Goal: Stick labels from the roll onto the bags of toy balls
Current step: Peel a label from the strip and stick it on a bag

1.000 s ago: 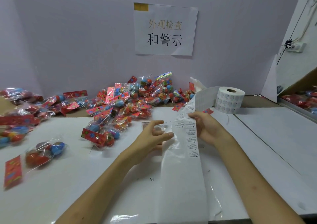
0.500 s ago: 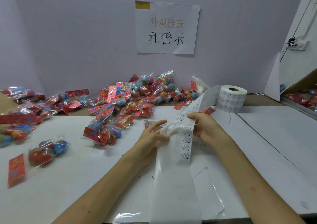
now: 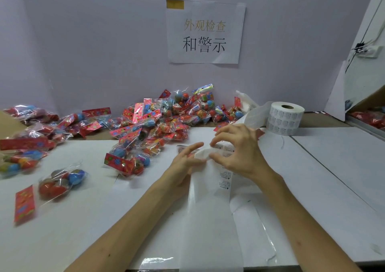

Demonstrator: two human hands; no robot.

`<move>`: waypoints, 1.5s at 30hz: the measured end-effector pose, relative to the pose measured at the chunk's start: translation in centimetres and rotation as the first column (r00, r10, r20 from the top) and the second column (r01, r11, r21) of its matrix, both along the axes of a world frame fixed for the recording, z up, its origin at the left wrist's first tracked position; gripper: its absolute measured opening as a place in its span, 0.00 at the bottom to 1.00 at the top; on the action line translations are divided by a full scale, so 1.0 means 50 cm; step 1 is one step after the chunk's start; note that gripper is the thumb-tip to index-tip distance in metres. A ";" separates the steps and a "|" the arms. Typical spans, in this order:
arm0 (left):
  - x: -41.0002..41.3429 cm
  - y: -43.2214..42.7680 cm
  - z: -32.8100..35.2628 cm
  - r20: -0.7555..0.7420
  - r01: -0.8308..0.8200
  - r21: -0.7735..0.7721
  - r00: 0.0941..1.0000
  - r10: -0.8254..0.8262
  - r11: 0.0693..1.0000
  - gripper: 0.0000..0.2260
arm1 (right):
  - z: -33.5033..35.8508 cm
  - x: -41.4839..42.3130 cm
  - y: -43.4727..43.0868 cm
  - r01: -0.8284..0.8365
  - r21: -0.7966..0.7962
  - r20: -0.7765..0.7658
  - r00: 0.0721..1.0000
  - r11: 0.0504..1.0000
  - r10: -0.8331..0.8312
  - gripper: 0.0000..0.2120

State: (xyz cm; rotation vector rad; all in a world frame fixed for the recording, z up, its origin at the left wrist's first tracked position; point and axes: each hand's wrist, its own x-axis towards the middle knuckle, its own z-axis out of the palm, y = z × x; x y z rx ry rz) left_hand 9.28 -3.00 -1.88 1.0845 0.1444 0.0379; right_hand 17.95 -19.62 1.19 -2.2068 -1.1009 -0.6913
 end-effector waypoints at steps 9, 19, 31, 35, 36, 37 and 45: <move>0.005 0.002 -0.009 0.017 0.001 0.063 1.000 -0.002 0.998 0.22 | -0.003 0.001 0.000 -0.038 0.027 -0.104 0.994 0.999 0.041 0.09; 0.005 -0.003 -0.007 0.057 0.020 0.078 0.998 -0.025 0.997 0.26 | 0.000 0.002 0.000 -0.115 0.132 -0.198 0.970 0.985 0.140 0.06; -0.001 -0.013 -0.002 0.045 -0.012 0.170 0.999 0.005 0.985 0.30 | -0.002 0.012 -0.009 -0.088 0.143 -0.302 0.945 0.986 0.128 0.03; -0.004 -0.016 0.000 0.024 -0.033 0.216 0.999 0.028 0.976 0.32 | 0.002 0.023 -0.018 -0.058 0.187 -0.355 0.927 0.981 0.123 0.03; -0.005 -0.016 0.001 0.018 -0.031 0.212 0.999 0.028 0.977 0.32 | 0.002 0.026 -0.021 -0.049 0.188 -0.359 0.926 0.981 0.115 0.03; -0.006 -0.016 0.001 0.014 -0.027 0.208 1.000 0.024 0.978 0.31 | 0.002 0.028 -0.024 -0.048 0.188 -0.362 0.925 0.981 0.114 0.02; -0.012 -0.015 0.009 -0.024 -0.039 0.197 0.999 0.044 0.980 0.30 | 0.001 0.029 -0.034 -0.104 0.058 -0.335 0.935 0.993 0.118 0.08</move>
